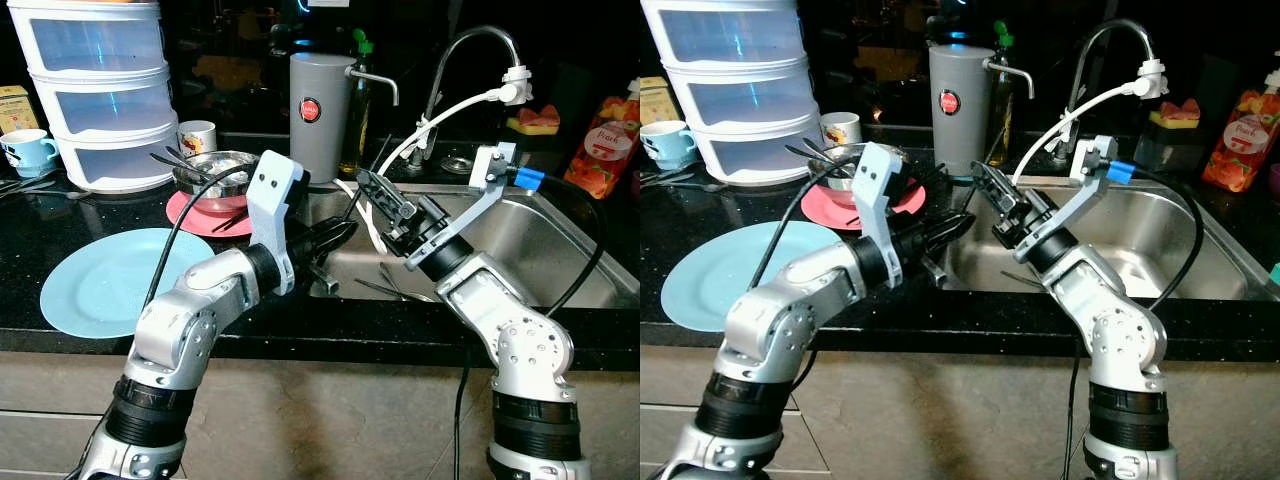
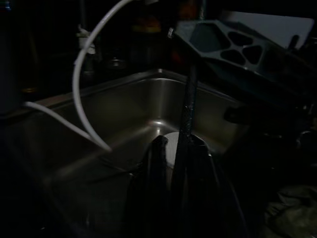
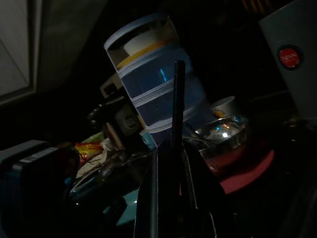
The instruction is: Kitchen organization
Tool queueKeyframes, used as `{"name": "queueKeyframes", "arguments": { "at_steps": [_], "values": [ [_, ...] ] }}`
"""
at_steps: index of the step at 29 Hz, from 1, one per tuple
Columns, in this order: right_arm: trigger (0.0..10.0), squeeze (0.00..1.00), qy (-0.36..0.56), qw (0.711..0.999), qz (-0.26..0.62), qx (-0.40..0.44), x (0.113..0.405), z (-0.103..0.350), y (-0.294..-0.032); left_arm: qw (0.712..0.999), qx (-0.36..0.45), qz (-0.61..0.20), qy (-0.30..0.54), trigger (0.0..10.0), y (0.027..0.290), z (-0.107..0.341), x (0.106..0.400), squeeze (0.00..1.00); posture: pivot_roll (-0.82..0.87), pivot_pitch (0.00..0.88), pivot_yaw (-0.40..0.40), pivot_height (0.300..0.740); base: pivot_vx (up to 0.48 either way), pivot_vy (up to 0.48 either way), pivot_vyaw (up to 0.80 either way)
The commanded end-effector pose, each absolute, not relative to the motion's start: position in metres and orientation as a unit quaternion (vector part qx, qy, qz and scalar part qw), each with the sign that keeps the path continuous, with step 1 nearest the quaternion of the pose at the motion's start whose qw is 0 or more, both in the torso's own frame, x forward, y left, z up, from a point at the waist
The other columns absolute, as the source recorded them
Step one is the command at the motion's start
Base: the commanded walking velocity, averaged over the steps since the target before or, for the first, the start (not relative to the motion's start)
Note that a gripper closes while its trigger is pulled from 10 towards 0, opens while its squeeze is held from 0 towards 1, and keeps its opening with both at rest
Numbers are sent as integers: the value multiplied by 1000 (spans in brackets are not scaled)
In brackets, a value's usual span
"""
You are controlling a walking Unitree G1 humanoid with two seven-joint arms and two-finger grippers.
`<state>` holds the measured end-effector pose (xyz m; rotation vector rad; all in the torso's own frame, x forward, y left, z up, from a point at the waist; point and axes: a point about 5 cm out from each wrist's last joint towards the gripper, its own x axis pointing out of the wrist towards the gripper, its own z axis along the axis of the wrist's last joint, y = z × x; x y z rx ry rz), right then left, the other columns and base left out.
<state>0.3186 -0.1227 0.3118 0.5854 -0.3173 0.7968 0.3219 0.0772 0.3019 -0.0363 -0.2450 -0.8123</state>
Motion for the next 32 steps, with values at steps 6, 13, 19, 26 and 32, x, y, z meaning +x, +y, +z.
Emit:
{"name": "queueKeyframes", "arguments": {
  "at_steps": [6, 13, 19, 26, 32],
  "values": [
    [10000, 0, -151, 916, 292, 230, 335, 303, -135, 920, -32, -362, -145, 10000, 89, 315, 325, 0, 62, 104, -33, 740, 0, 0, 0],
    [10000, 0, -146, 960, 153, 183, 367, 294, -158, 918, -34, -371, -132, 10000, 90, 310, 322, 0, 72, 110, -27, 740, 0, 0, 0],
    [10000, 0, -139, 975, 97, 141, 386, 286, -166, 926, -17, -360, -108, 10000, 90, 302, 326, 0, 77, 115, -26, 740, 0, 0, 0],
    [10000, 1000, -111, 991, 28, 64, 401, 264, -176, 950, 20, -308, -57, 10000, 96, 287, 338, 0, 80, 116, -25, 740, 0, 0, 0],
    [10000, 0, -173, 985, 23, -7, 395, 274, -172, 966, 52, -251, -17, 10000, 109, 275, 345, 0, 86, 129, -18, 740, 0, 0, 0]
  ]
}}
